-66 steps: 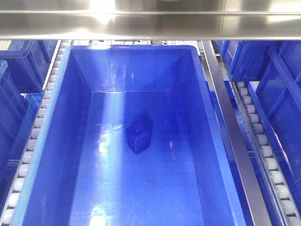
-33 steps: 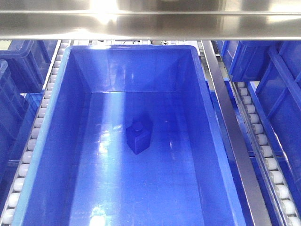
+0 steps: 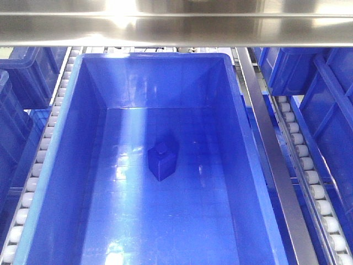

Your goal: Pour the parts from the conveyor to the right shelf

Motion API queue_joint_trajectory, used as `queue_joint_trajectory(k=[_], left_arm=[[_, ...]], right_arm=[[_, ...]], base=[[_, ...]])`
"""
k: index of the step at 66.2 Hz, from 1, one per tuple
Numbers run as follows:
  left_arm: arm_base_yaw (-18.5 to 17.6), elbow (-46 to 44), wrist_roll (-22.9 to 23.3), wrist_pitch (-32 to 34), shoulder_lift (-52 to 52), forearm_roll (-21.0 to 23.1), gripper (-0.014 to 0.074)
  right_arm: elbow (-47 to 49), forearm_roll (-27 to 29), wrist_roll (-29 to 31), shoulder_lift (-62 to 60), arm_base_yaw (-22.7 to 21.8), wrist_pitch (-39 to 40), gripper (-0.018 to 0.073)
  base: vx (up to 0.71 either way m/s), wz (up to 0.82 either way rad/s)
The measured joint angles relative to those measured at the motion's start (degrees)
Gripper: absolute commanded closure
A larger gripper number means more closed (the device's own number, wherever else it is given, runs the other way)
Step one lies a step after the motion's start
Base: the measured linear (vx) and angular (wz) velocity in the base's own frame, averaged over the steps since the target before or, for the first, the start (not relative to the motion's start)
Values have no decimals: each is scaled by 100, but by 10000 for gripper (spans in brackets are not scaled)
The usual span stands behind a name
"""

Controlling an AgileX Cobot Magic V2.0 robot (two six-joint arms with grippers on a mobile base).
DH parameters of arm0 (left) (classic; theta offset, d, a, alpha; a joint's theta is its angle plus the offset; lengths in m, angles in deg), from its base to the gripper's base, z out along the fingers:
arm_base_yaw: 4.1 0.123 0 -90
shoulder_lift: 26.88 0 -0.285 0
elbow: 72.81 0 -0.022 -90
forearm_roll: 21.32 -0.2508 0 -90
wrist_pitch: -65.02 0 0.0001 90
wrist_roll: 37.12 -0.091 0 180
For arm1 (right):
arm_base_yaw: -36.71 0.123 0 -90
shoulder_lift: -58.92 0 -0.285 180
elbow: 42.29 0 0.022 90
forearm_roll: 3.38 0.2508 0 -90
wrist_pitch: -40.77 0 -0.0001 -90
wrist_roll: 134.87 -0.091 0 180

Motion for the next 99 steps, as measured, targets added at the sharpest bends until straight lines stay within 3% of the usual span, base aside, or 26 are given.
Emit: queue_joint_trajectory(k=[15, 31, 45, 75, 99], left_arm=[[0, 0, 0, 0, 0, 0, 603], [0, 0, 0, 0, 0, 0, 603], [0, 0, 0, 0, 0, 0, 603], [0, 0, 0, 0, 0, 0, 603], [0, 0, 0, 0, 0, 0, 603]], right_arm=[[-517, 90, 5, 0, -606, 424, 568], [-1119, 456, 457, 0, -633, 1353, 568], [-1137, 841, 981, 0, -633, 1554, 568], [-1137, 627, 457, 0, -633, 1446, 568], [-1137, 587, 457, 0, -633, 1439, 568]], base=[[0, 0], [0, 0], [0, 0], [0, 0], [0, 0]])
